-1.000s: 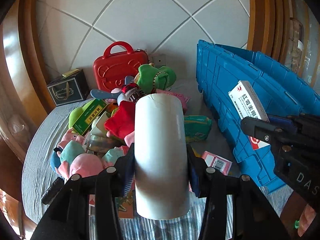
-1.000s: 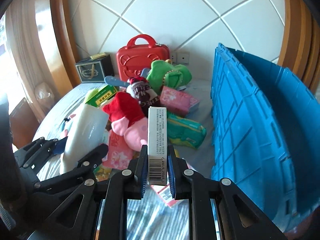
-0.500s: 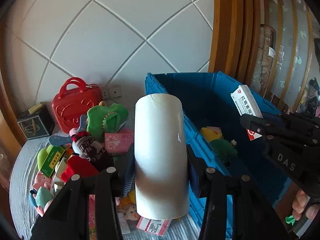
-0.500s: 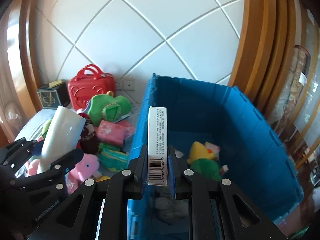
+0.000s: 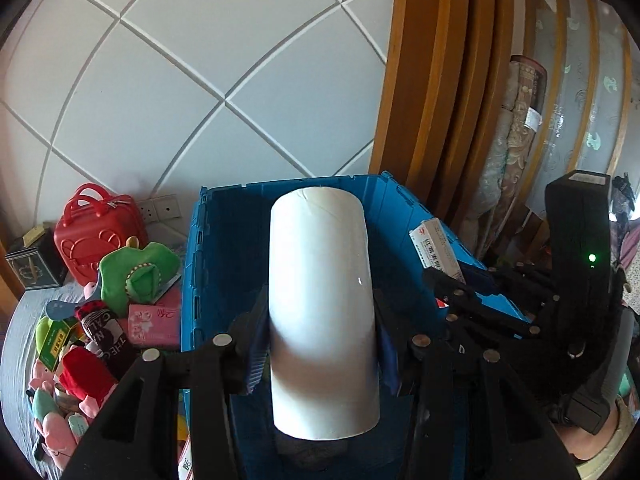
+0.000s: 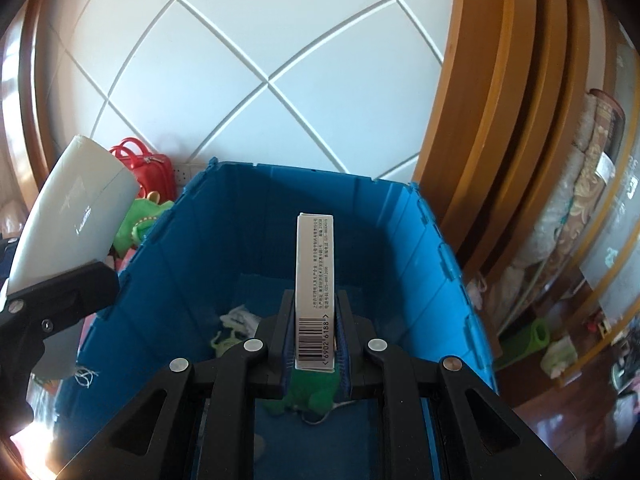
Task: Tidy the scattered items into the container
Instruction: 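Open both grippers to drop the roll and box into the bin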
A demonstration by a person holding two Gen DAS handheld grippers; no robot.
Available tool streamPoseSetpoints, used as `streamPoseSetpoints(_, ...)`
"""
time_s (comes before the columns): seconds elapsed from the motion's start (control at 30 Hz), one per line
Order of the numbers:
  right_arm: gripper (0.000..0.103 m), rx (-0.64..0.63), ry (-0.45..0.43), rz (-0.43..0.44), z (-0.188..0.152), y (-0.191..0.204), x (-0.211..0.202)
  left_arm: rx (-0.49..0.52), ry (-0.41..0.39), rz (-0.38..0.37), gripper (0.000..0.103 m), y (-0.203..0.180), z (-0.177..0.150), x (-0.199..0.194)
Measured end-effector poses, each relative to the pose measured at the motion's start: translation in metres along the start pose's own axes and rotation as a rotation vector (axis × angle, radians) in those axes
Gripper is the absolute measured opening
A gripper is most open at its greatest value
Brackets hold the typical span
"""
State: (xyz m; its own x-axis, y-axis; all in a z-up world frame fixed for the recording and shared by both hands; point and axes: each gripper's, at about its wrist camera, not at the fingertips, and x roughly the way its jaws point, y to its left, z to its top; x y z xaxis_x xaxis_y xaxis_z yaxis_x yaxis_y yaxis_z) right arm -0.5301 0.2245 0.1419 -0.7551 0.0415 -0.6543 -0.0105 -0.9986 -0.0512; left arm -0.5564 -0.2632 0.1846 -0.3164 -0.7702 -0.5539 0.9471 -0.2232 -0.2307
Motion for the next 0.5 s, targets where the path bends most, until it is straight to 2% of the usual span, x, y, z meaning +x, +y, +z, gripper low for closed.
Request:
streamPoseSetpoints(0.17, 0.018, -0.012, 0.075, 0.073, 0.002, -0.024, 0.038, -0.042, 0.128, 0.110, 0.045, 0.004, -0.001, 0.058)
streamPoseSetpoints(0.33, 0.018, -0.038, 0.201, 0.130, -0.015, -0.022, 0.073, -0.095, 0.280, 0.145, 0.045, 0.014, -0.023, 0.106)
streamPoseSetpoints(0.5, 0.018, -0.120, 0.296, 0.133, -0.037, -0.011, 0.093, -0.066, 0.319, 0.157, 0.045, 0.004, -0.031, 0.117)
